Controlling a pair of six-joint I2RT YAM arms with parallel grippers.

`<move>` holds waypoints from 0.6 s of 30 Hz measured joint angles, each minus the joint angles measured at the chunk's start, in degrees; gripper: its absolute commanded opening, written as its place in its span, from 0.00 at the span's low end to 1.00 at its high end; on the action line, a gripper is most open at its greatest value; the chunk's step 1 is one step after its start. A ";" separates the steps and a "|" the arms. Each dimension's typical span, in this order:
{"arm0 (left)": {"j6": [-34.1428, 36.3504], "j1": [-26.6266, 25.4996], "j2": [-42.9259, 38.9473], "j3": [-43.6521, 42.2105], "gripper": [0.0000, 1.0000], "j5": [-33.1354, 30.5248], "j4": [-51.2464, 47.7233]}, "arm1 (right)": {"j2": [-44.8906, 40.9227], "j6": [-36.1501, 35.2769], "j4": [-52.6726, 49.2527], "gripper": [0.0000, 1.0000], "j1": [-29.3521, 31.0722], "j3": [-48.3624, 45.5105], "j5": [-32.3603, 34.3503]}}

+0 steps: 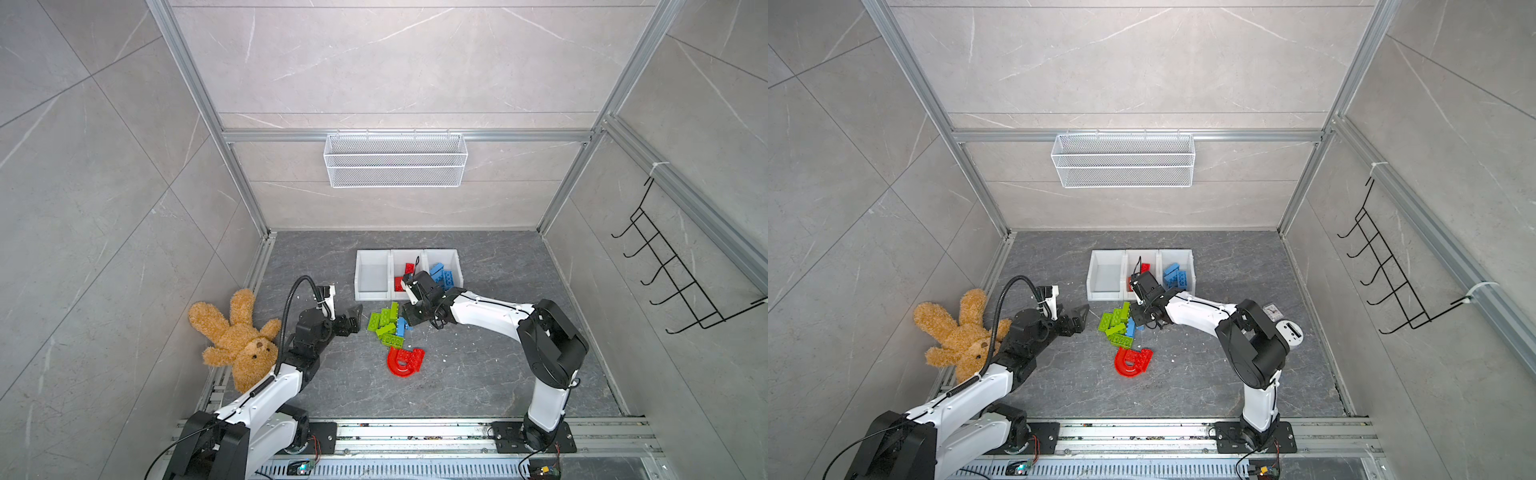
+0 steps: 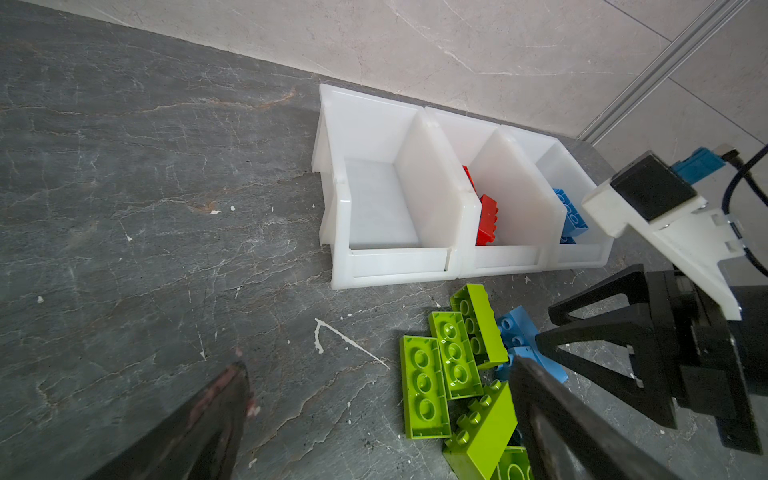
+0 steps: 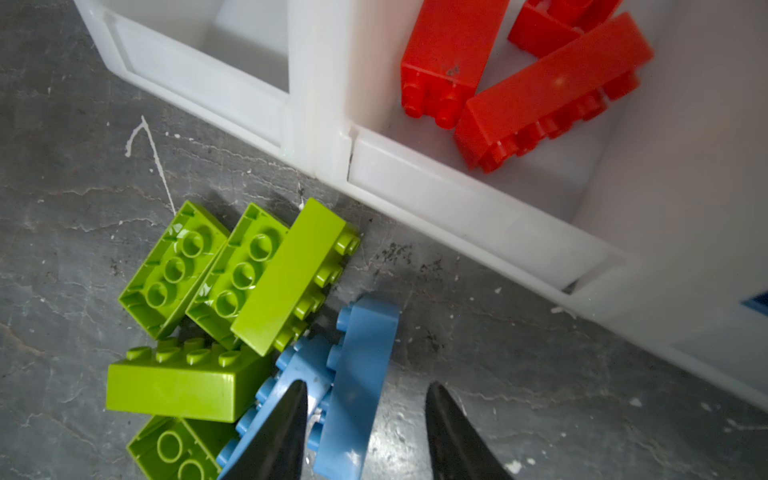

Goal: Sort the legos into containers by color
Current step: 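Move the right gripper back to another light-blue brick by the pile, then lower the right gripper around the light-blue brick and close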

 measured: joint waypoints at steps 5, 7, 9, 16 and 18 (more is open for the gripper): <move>0.02 0.00 0.00 0.00 0.99 0.00 0.00 | 1.16 0.02 0.00 0.42 0.00 0.09 0.31; 0.02 0.00 0.00 0.00 0.99 0.00 0.00 | 1.51 0.02 0.00 0.41 0.00 0.28 0.35; 0.02 0.00 0.00 0.00 0.99 0.00 0.00 | 1.86 0.02 0.02 0.40 0.00 0.76 0.63; 0.02 0.00 0.00 0.00 1.00 0.00 0.00 | 2.05 0.02 0.07 0.38 0.00 0.81 1.86; 0.02 0.00 0.00 0.00 0.99 0.00 0.00 | 2.03 0.02 0.50 0.37 -0.09 0.17 2.25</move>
